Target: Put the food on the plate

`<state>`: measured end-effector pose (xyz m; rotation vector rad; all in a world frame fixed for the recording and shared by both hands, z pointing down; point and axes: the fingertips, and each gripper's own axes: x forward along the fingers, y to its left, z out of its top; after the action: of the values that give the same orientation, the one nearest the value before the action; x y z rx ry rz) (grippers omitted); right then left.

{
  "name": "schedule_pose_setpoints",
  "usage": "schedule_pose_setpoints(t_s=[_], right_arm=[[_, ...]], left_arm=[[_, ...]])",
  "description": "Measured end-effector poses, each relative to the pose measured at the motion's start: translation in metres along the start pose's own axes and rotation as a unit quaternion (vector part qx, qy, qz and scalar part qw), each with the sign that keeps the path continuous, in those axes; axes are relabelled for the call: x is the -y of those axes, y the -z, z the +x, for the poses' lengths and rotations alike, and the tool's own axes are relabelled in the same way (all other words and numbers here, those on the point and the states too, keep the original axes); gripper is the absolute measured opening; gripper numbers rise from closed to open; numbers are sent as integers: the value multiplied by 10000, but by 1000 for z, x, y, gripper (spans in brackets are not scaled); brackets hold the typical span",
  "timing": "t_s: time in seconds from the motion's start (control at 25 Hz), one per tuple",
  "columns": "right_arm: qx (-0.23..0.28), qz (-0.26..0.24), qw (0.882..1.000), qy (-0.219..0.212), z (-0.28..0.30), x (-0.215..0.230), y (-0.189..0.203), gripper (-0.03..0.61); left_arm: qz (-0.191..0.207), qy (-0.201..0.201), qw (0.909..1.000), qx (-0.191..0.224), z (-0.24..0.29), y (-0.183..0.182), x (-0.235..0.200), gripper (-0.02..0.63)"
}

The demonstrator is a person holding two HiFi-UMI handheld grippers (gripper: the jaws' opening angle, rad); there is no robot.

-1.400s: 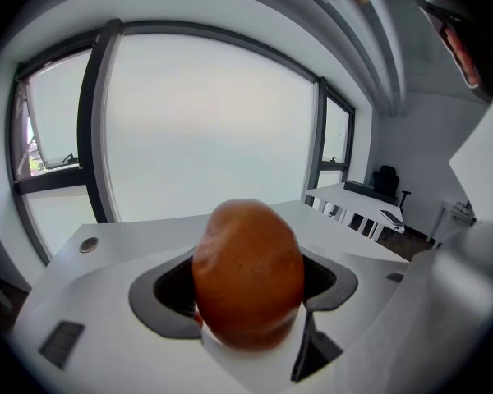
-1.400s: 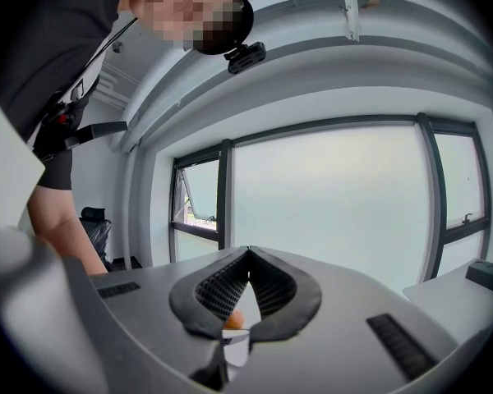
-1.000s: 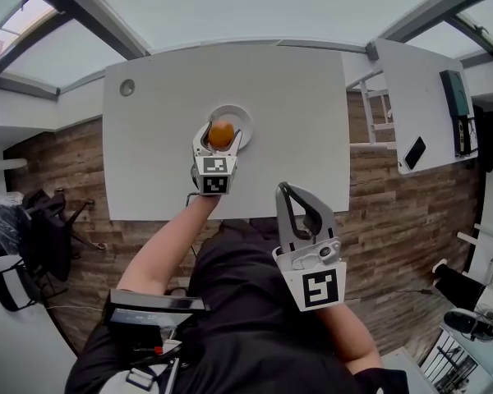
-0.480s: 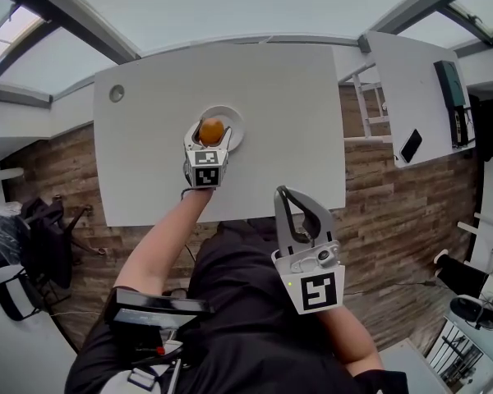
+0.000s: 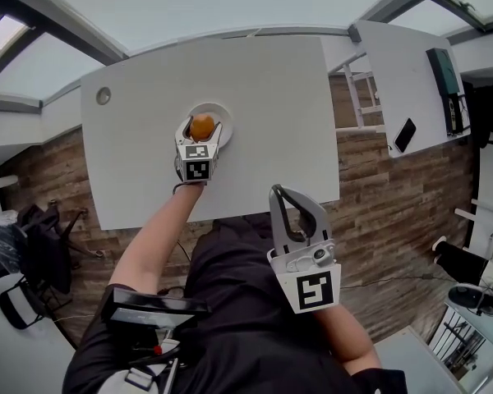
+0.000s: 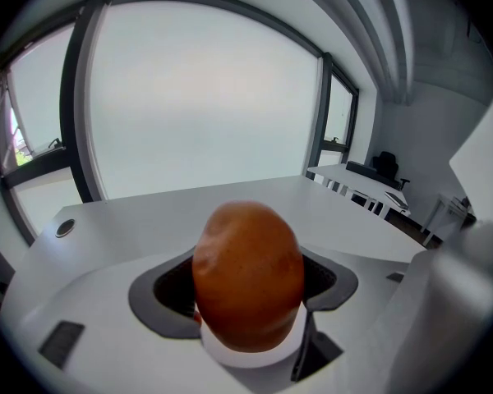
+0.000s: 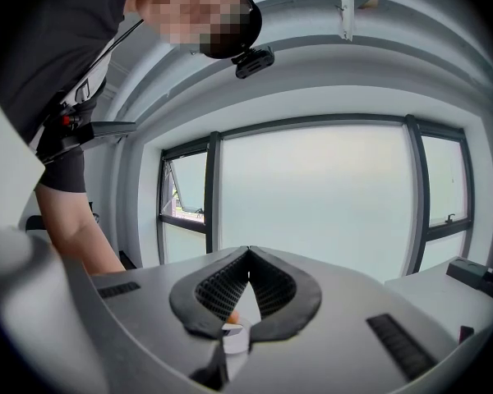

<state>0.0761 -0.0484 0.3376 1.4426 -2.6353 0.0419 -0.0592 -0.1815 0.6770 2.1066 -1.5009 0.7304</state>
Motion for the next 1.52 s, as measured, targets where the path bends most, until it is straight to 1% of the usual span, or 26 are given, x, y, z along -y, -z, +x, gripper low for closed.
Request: schedule_pose_setpoints(t_s=[0.16, 0.36, 0.52, 0.68, 0.88, 1.04, 1.16, 1.4, 1.52], right_arm=[[-47, 51, 10000, 3, -3, 0, 2, 6], [9, 82, 9999, -96, -5, -2, -2, 6], [-35, 54, 9999, -118, -6, -3, 2, 6], [-80, 70, 9999, -88, -6, 2, 8, 6], [-128, 102, 9999, -54, -7, 10, 12, 6], [-159, 127, 9998, -35, -5, 12, 14, 6], [-163, 123, 9998, -21, -7, 15, 14, 6], [-153, 122, 9998, 20, -10, 17, 13, 6], [-150, 118, 9998, 19, -12, 16, 13, 6]], left_arm=[[-54, 53, 9999, -135, 3, 9, -3, 333], [16, 116, 9998, -173, 5, 12, -2, 333], [-161, 55, 9995, -255, 6, 19, -5, 333], [-224, 61, 9994, -260, 11, 19, -4, 333], [-327, 66, 9994, -129, 13, 12, -5, 333], [-278, 145, 9990, -311, 14, 21, -3, 333], [-194, 113, 9996, -180, 11, 13, -2, 333], [-176, 93, 9996, -212, 9, 15, -3, 333], [-201, 34, 9997, -100, 8, 9, -5, 333]])
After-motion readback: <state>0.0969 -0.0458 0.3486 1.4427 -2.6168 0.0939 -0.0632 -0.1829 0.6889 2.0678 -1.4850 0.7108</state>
